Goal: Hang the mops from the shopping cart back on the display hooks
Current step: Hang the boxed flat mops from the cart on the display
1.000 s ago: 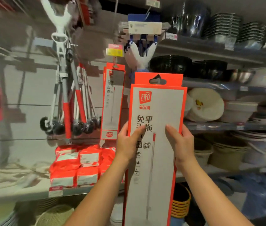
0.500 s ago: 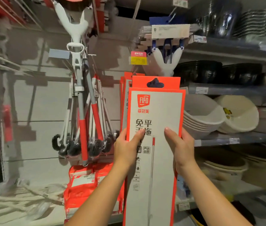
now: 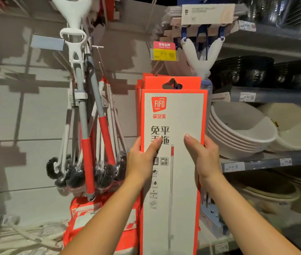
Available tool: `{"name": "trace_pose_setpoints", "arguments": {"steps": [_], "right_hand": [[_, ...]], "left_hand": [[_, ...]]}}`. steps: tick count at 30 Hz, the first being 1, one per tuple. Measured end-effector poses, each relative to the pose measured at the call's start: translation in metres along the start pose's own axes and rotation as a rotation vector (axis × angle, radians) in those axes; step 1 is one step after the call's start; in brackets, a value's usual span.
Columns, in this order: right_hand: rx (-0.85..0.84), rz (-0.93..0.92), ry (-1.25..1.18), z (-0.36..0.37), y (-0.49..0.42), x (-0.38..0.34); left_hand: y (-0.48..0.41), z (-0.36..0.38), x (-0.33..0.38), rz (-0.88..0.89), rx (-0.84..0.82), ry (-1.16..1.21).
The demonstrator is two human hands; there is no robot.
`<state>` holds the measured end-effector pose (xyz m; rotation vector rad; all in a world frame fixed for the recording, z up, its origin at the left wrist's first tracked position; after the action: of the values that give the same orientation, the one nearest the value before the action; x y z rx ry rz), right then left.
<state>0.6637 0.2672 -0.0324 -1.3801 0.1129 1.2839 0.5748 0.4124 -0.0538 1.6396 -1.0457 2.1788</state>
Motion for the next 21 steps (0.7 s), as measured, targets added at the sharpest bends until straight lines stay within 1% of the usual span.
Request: {"name": "trace_pose_setpoints", "arguments": {"steps": [13, 17, 21], "right_hand": [[-0.118, 0.007, -0.201, 0.004, -0.149, 0.069], [-0.151, -0.004, -0.227, 0.008, -0.183, 0.08], [-0.163, 0.025, -0.239, 0.011, -0.206, 0.09]], "left_hand": [[-0.125, 0.041, -0.005, 0.07, 0.143, -0.046], [-0.151, 0.048, -0.001, 0.109, 0.19, -0.052], [-0.168, 0.051, 0.0, 0.108, 0.216, -0.05]]}}
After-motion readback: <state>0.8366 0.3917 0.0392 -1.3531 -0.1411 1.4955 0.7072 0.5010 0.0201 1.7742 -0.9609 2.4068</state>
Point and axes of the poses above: each hand's wrist, its own y-axis away from the middle knuckle, its own z-axis out of the palm, x = y × z, the point moved 5 cm from there along -y, towards the middle knuckle, and after that the axes turned 7 degrees about -z, right-handed, at the moved point
